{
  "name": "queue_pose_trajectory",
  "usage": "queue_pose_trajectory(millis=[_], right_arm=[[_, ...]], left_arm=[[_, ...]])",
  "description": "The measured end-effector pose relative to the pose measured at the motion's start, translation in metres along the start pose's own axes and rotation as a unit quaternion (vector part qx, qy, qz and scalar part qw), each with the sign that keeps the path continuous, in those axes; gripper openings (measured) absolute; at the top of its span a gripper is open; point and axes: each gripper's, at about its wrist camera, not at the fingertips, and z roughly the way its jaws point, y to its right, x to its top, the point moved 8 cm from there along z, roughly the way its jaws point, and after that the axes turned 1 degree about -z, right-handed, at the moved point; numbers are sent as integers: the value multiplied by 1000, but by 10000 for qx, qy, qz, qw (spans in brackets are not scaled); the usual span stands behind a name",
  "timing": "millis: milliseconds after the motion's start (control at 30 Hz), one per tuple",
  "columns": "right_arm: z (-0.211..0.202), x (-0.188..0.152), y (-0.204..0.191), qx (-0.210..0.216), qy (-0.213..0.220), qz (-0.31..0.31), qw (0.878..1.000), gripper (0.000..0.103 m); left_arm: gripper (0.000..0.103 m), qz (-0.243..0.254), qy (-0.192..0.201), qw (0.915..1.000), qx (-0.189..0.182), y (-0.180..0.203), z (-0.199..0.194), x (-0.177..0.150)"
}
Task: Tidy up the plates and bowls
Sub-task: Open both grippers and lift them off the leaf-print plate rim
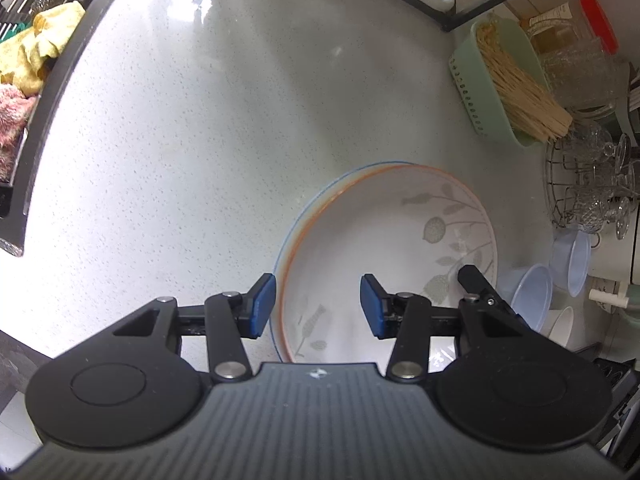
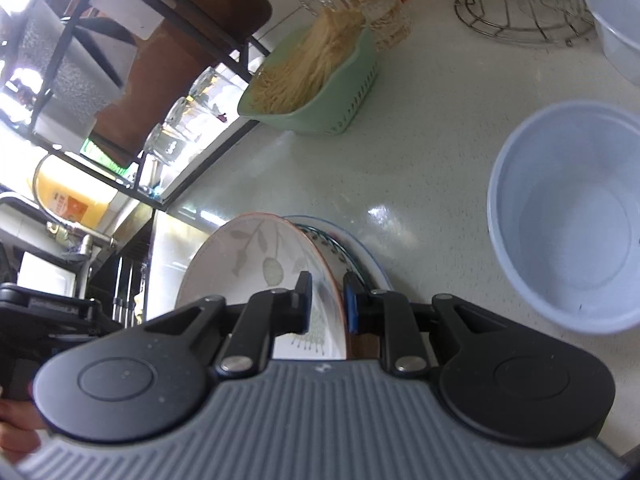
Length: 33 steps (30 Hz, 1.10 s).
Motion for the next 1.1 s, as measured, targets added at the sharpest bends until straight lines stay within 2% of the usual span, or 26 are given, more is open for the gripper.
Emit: queue_pose_trajectory(millis=[333,700,933,1100], right_arm=[[-11,-7,-7,-366,8,-433,9984,21],[-25,-12,-17,-785,253,-1055,9910,21],[-32,-15,-14,-695,288,-976,9924,20],[-50,-15,-21,-735,502,-1047,9905,20]], left_arm=[[52,119,293,9995,43,4,-8,-9],[52,74,519,9985,-169,0,-20,-22],[52,106,677,9971,-322,3,-30,-30],[52,362,935,9947,-204,11,-45,-31]])
